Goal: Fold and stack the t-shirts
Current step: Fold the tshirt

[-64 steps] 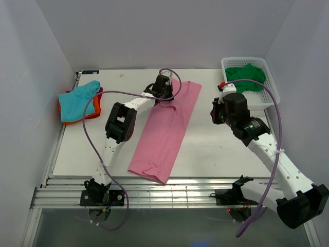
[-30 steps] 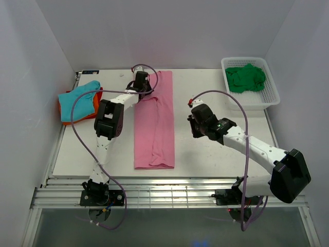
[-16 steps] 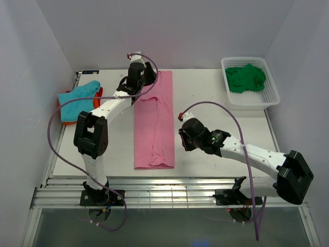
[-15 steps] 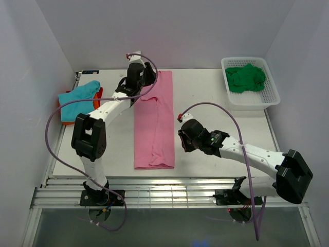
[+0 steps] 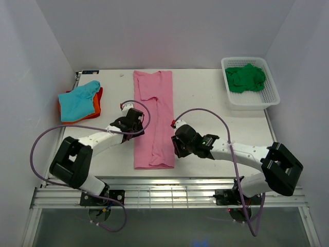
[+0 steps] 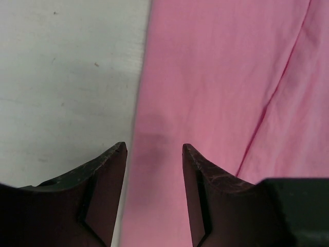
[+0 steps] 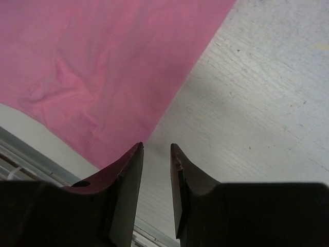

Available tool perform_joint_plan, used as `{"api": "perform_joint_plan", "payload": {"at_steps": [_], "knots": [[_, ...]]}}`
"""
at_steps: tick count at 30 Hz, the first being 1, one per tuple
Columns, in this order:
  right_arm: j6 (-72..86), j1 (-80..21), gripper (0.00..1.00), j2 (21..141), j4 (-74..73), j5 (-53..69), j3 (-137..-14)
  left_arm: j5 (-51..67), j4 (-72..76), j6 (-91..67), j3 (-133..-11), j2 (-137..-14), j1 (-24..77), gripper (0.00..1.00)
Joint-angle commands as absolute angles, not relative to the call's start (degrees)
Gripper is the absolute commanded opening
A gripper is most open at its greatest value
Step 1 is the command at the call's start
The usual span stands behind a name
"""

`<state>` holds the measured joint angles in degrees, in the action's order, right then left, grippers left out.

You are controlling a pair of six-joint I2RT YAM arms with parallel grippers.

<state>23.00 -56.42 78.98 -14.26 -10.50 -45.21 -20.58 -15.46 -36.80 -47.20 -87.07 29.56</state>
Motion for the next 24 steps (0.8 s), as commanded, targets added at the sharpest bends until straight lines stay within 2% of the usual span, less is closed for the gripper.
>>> {"api": "perform_joint_plan", "payload": {"at_steps": [1,10,18,24], "knots": [[24.3,-57.5,0.34,80.5,-8.9,-8.0,-44.6,-24.3,-19.9,-42.1,-44.5,-77.9,31.3,0.58],[25.4,-60.1,0.37,84.0,-7.1,-7.1,-44.3,-23.5,-29.2,-46.6,-37.8,-62.7,33.7,0.6],[27.0,-62.3,0.37,82.5,-7.0,-9.3,-43.0,-18.2,-30.4,-50.1,-29.0,-54.8,34.2,0.6],[27.3,-62.8,0.38,82.3,-8.0,-10.5,-43.6,-17.2,-30.8,-51.0,-27.2,-51.1,34.2,0.6]]}}
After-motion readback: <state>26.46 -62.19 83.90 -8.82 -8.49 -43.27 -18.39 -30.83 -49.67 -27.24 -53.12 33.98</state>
